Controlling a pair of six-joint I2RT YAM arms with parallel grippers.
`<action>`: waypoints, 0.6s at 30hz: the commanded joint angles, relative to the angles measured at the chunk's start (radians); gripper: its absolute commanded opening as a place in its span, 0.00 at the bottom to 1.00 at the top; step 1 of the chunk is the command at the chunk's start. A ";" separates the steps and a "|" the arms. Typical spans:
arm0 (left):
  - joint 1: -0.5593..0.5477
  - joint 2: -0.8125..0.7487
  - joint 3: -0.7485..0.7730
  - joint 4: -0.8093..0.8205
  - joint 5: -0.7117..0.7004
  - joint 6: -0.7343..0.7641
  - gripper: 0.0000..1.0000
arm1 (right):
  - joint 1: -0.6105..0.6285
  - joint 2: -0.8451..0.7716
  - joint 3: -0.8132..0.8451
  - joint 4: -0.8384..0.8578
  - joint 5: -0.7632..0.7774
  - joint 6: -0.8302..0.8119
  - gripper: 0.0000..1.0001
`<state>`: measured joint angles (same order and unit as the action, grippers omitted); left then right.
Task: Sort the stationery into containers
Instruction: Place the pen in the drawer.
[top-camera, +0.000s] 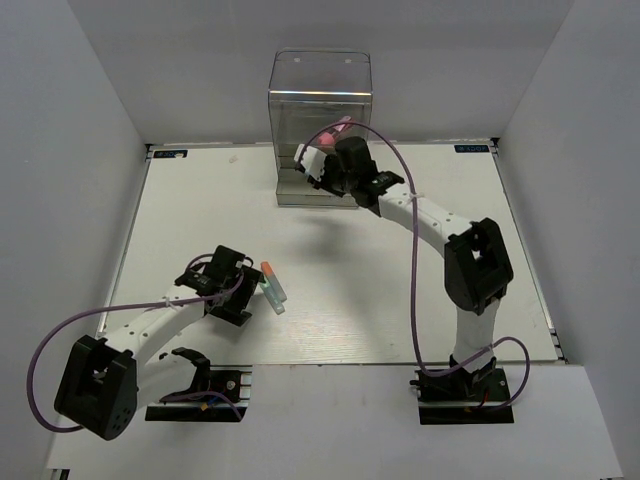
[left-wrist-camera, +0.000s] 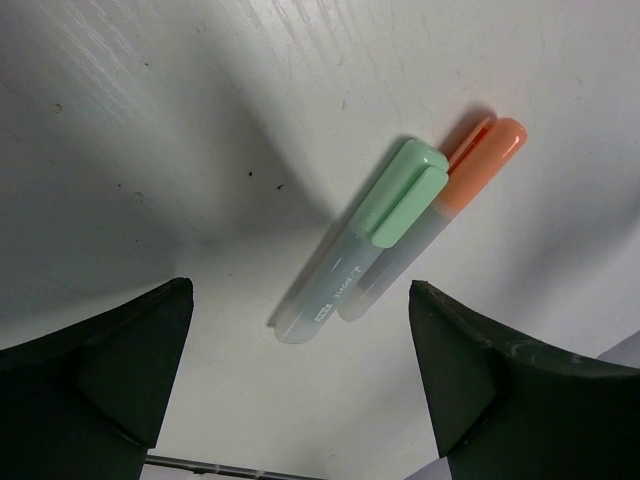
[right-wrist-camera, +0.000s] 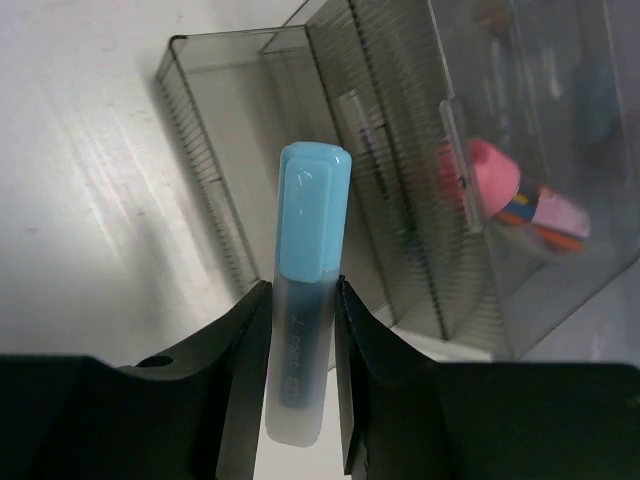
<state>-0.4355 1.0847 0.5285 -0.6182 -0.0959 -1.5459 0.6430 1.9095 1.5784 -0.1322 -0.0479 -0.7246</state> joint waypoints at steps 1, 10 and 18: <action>0.003 0.018 0.030 0.005 0.010 0.003 0.97 | -0.026 0.088 0.090 -0.024 -0.067 -0.180 0.00; 0.003 0.078 0.051 0.005 0.028 0.044 0.91 | -0.077 0.293 0.262 0.026 -0.087 -0.406 0.00; -0.006 0.136 0.071 -0.006 0.028 0.075 0.88 | -0.101 0.418 0.384 0.020 -0.046 -0.426 0.41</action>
<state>-0.4362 1.2041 0.5644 -0.6209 -0.0700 -1.4971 0.5507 2.3306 1.9148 -0.1463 -0.1032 -1.1294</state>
